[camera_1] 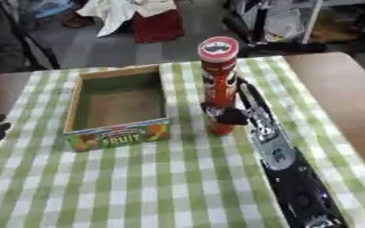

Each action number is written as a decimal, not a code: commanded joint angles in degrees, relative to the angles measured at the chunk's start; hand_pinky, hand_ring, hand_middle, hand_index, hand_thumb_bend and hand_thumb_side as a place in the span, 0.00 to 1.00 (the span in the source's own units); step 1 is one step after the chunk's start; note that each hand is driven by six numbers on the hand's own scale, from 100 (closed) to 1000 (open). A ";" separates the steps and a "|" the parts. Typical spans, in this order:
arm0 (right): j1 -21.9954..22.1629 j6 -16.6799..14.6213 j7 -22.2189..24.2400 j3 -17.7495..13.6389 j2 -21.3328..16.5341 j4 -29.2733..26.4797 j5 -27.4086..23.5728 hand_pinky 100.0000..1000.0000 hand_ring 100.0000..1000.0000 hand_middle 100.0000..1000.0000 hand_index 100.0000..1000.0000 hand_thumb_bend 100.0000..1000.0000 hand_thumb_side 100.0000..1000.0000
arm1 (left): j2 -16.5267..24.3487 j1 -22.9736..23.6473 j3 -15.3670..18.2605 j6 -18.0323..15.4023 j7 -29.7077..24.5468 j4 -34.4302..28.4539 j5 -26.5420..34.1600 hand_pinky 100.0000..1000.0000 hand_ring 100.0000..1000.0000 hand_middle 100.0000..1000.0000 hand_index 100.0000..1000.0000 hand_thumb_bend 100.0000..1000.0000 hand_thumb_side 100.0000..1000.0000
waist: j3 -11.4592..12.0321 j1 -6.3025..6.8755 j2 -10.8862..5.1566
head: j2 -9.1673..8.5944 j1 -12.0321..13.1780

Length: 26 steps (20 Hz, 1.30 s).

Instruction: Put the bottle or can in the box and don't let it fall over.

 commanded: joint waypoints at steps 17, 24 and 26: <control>-15.94 -0.19 -0.39 0.48 -2.37 2.03 -6.00 1.00 0.41 0.30 0.35 0.00 0.00 | -0.56 -1.52 -1.65 -0.24 -1.49 -0.70 0.29 0.97 0.85 0.82 1.00 0.67 0.82 | 5.65 0.71 0.07 | -1.73 -5.68; -20.11 -1.64 -0.12 0.65 3.29 7.64 -2.19 1.00 0.42 0.32 0.36 0.00 0.00 | -1.15 -2.96 -2.86 -0.38 -2.65 -0.86 0.76 0.97 0.85 0.82 1.00 0.68 0.82 | 11.09 1.59 1.34 | -3.54 -10.72; -20.27 -2.24 -0.12 0.76 4.48 8.87 -0.63 1.00 0.46 0.36 0.41 0.00 0.00 | -1.17 -3.18 -2.93 -0.38 -2.76 -0.90 0.84 0.97 0.85 0.82 1.00 0.68 0.82 | 11.97 1.72 1.55 | -3.86 -11.50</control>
